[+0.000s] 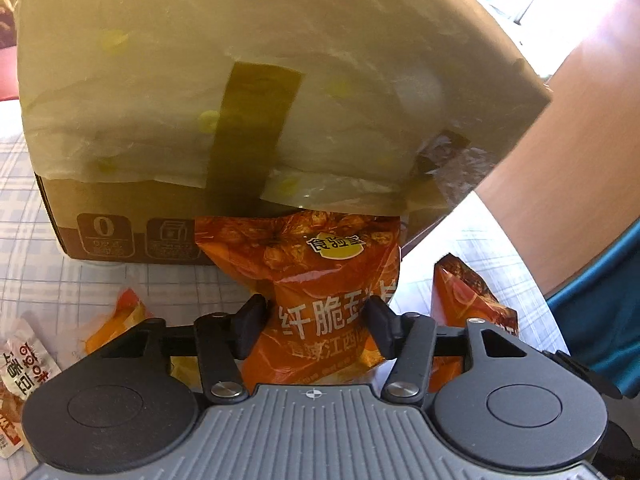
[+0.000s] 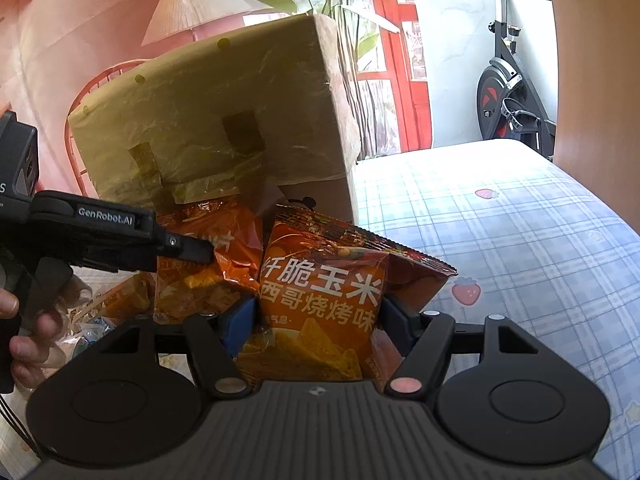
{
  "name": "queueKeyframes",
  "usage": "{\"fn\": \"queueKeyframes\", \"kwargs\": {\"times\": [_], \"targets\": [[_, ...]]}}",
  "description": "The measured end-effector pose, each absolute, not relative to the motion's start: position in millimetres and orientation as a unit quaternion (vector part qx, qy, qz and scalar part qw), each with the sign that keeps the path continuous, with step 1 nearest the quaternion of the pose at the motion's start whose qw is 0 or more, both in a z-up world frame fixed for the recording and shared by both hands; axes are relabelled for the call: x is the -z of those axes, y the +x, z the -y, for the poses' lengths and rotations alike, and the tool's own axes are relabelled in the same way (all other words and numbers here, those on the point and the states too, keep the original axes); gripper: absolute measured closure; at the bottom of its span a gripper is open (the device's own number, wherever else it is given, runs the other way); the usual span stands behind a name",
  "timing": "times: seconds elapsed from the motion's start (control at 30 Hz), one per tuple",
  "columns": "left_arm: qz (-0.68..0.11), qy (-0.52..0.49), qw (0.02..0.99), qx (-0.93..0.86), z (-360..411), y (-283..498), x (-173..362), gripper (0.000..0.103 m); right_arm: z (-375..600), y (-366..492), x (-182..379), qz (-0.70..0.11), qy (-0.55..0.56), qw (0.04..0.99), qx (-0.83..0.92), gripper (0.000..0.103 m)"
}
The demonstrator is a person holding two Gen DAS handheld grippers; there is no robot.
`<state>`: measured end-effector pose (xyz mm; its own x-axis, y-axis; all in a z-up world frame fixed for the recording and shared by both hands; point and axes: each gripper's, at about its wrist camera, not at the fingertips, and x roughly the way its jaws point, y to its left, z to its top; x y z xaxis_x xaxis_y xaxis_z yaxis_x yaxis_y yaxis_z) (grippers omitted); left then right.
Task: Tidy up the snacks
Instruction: 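Lift both orange corn-snack bags up over the box rim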
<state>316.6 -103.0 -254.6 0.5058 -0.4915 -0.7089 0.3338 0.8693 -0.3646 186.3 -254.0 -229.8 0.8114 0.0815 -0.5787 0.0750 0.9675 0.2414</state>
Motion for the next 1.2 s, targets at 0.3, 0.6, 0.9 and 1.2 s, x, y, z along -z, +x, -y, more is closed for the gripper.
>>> {"fn": "queueKeyframes", "kwargs": {"times": [0.3,0.6,0.9,1.2], "targets": [[-0.417,-0.07,0.876,0.232,102,297,242,0.051,252,186,224,-0.3,0.124,0.946,-0.001,0.034],[-0.37,-0.055,0.894,0.247,99,273,224,0.051,247,181,208,-0.285,0.121,0.951,-0.003,0.034],[-0.32,-0.058,0.913,0.247,87,250,198,0.051,236,174,185,-0.258,0.109,0.96,-0.012,0.034],[-0.307,-0.068,0.923,0.223,70,234,175,0.051,221,169,153,-0.221,0.091,0.971,-0.03,0.034]]}}
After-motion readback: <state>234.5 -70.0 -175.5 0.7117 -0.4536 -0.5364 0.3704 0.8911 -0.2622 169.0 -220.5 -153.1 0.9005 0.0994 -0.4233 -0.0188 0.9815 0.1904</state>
